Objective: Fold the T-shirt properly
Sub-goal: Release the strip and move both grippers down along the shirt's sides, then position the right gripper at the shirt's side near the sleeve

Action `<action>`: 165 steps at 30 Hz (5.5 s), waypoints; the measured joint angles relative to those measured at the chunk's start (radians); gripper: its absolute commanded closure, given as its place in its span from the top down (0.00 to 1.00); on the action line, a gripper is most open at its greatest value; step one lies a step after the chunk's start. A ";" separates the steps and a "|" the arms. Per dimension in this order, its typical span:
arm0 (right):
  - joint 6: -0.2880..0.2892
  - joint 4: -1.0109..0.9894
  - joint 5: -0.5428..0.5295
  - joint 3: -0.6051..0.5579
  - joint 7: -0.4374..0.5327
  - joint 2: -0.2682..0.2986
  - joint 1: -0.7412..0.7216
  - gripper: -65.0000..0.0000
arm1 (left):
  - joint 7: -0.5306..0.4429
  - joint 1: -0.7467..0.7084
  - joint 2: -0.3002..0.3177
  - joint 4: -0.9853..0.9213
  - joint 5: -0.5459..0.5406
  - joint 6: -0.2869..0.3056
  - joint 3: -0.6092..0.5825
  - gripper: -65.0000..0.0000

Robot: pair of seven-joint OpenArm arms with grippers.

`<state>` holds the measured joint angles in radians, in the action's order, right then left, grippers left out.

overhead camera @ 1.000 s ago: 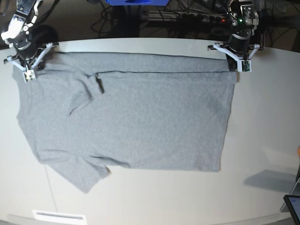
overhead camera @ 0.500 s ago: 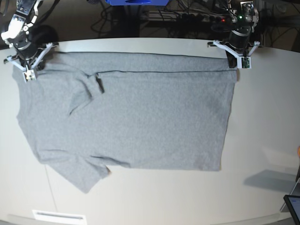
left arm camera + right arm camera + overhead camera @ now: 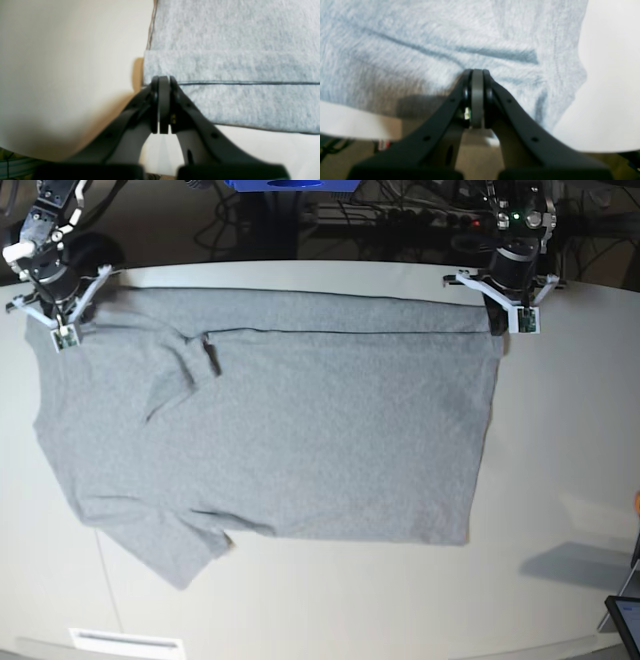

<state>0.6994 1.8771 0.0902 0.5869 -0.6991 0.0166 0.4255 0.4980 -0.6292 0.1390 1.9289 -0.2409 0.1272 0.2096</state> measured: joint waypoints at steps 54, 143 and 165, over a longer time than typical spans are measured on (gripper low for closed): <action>0.000 -0.420 0.000 0.087 -0.365 0.204 -0.839 0.03 | 0.269 0.596 0.222 -0.186 0.004 0.000 -0.028 0.00; -0.004 -1.495 -0.088 0.072 -0.034 0.396 -1.167 0.73 | 0.269 0.610 0.213 -0.245 0.001 0.000 -0.025 0.00; -0.008 -1.425 -0.084 -0.129 0.045 0.431 -1.162 0.73 | 0.269 0.610 0.213 -0.245 0.001 0.000 -0.025 0.00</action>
<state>0.6914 0.4522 0.0063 0.4576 -0.6540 0.4480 -0.7361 0.7670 -0.0193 0.3519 1.6836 -0.2401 0.1276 0.1848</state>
